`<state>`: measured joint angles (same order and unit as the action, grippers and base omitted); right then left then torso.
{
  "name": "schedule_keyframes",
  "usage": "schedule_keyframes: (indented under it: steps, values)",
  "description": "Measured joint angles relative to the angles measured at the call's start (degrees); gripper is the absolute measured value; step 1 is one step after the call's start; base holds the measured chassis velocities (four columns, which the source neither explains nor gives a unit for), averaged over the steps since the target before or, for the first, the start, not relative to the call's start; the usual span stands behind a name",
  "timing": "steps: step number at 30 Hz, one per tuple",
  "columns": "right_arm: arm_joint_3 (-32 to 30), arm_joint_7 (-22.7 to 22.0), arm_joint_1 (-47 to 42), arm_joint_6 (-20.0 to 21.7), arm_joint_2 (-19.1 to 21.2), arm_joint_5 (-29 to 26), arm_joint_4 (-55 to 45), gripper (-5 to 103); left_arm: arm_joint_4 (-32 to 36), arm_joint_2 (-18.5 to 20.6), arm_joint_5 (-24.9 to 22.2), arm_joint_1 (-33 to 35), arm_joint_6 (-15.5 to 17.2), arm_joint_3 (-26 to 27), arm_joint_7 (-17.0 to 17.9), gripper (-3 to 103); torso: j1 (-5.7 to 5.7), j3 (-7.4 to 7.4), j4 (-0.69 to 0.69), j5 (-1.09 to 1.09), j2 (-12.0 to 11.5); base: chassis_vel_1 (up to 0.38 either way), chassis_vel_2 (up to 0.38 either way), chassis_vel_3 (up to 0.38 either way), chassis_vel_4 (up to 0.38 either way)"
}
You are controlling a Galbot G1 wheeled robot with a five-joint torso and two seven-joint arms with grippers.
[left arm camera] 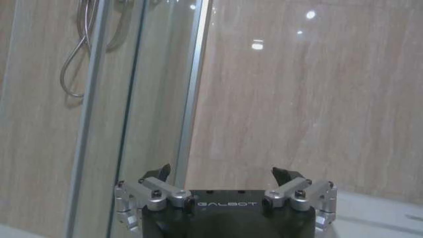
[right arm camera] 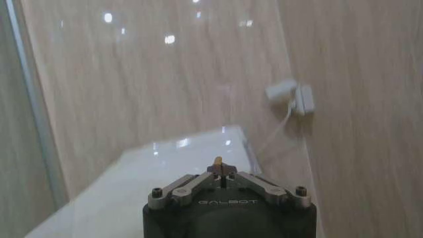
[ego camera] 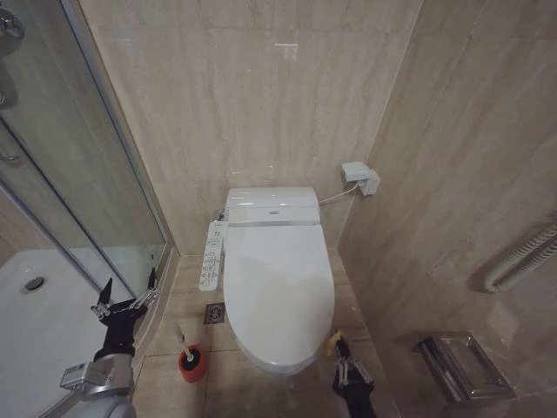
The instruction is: Open the toilet lid, clean the toilet bowl with a toilet brush, close the toilet lid, and flush.
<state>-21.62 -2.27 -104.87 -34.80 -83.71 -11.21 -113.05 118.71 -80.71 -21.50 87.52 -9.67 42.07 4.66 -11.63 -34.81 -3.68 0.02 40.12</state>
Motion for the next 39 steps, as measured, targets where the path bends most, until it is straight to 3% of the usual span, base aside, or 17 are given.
schedule_keyframes:
  steps: [8, 9, 11, 12, 17, 26, 39]
  values:
    - [-1.67, -0.51, 2.43, 5.46, 2.26, -3.31, -11.36, 0, -1.27, -0.01, 0.36, 0.19, 0.00, -0.26, 0.02, 100, 0.00, 0.00, 0.00, 0.01, 0.00, 0.000, 0.000, 0.000, 0.000]
    - [-2.94, -0.55, 4.33, 7.82, 3.10, -4.66, -13.21, 0, -1.76, 0.20, 0.66, -0.02, 0.00, -0.99, 0.03, 100, 0.00, 0.00, 0.04, 0.01, 0.00, 0.000, 0.000, 0.000, 0.000]
    - [-4.26, -0.95, 7.77, 10.79, 4.21, -6.36, -14.28, 0, -2.21, 0.48, 1.26, -0.21, 0.00, -1.84, 0.02, 100, 0.00, 0.00, -0.05, 0.00, 0.00, 0.000, 0.000, 0.000, 0.000]
    - [-5.21, -1.19, 12.23, 13.55, 5.11, -8.04, -14.36, 0, -2.38, 0.50, 1.50, 0.05, -0.02, -2.11, 0.02, 100, 0.00, 0.00, 0.01, 0.02, 0.00, 0.000, 0.000, 0.000, 0.000]
    - [-6.85, -1.12, 21.92, 17.23, 6.56, -11.83, -12.02, 0, -2.54, 0.38, 2.47, 1.07, -0.12, -2.31, 0.02, 100, 0.00, 0.00, 0.03, 0.01, 0.00, 0.000, 0.000, 0.000, 0.000]
    - [-6.52, -0.69, 37.89, 18.85, 13.49, -20.34, -1.30, 0, -2.72, -0.61, 4.52, 4.12, -0.93, -1.51, -0.05, 100, 0.00, 0.00, 0.01, 0.01, 0.00, 0.000, 0.000, 0.000, 0.000]
    - [-2.45, 1.76, 58.55, 19.41, 17.84, -24.60, 15.70, 0, -3.96, -1.55, 5.77, 5.14, -1.49, 0.15, -0.13, 100, 0.00, 0.00, 0.02, 0.00, 0.00, 0.000, 0.000, 0.000, 0.000]
